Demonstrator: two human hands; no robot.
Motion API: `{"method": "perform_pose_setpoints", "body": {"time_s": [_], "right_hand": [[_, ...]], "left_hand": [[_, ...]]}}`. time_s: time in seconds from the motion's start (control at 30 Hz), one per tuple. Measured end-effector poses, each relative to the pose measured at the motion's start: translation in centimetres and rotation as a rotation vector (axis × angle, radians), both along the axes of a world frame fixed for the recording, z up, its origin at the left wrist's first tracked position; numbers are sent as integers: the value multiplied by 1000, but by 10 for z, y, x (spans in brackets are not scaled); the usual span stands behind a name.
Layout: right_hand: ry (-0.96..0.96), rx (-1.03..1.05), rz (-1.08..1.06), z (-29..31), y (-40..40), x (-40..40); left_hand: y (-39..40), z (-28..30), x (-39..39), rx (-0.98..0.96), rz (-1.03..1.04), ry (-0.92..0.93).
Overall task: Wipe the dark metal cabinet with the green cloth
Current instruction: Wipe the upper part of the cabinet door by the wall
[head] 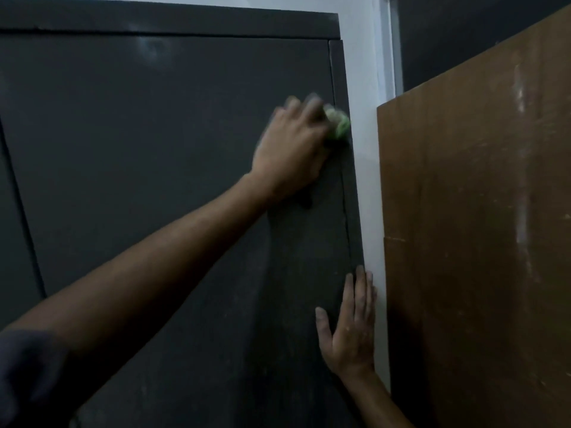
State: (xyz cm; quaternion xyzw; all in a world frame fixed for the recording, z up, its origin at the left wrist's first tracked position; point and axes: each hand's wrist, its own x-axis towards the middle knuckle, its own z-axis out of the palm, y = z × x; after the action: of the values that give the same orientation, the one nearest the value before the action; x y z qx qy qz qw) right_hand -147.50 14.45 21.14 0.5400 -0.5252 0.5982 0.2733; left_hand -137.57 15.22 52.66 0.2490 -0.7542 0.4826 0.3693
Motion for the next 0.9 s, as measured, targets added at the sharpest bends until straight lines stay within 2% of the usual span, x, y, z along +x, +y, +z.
{"method": "perform_pose_setpoints", "body": {"time_s": [0.07, 0.1, 0.13, 0.17, 0.2, 0.3, 0.33, 0.37, 0.47, 0.5, 0.53, 0.57, 0.67, 0.7, 0.73, 0.77, 0.83, 0.87, 0.9], "right_hand": [[-7, -4, 2, 0, 0, 0], [-7, -3, -1, 0, -1, 0], [-5, -5, -3, 0, -1, 0], [-1, -4, -6, 0, -1, 0], [4, 0, -10, 0, -1, 0], [5, -7, -5, 0, -1, 0], [2, -11, -1, 0, -1, 0], [2, -12, 3, 0, -1, 0], [-8, 6, 0, 0, 0, -1], [-10, 9, 0, 0, 0, -2], [-8, 8, 5, -1, 0, -2], [-3, 4, 12, -1, -1, -2], [5, -8, 13, -3, -3, -3], [5, -11, 11, -3, -3, -3], [4, -13, 11, -3, -3, -3], [1, -15, 11, -3, -3, -3], [-5, -14, 8, -3, -2, -2], [-3, -12, 9, -3, -2, -2], [0, -10, 11, -3, -2, -3]], "left_hand": [[6, -36, -6, 67, -75, -411], [8, -49, -3, 95, -46, -557], [5, -49, -1, 72, -11, -612], [2, -40, 0, 39, 8, -561], [-1, -25, -1, 22, 28, -430], [-3, 14, -5, -19, 59, 77], [-3, 11, -11, -13, 42, 124], [-2, -2, -16, 7, 15, 73], [6, -67, -18, 92, -47, -484], [7, -79, -12, 100, -20, -600], [4, -80, -7, 85, -11, -605], [1, -70, -3, 82, -9, -512], [-5, -37, 4, 30, -8, -1], [-4, -39, 2, 35, -11, 73], [-3, -48, -1, 45, -33, 38], [-3, -64, -5, 58, -64, -95], [2, -100, -1, 56, -70, -471], [4, -108, 7, 48, -42, -575], [2, -105, 15, 26, -28, -582]]}}
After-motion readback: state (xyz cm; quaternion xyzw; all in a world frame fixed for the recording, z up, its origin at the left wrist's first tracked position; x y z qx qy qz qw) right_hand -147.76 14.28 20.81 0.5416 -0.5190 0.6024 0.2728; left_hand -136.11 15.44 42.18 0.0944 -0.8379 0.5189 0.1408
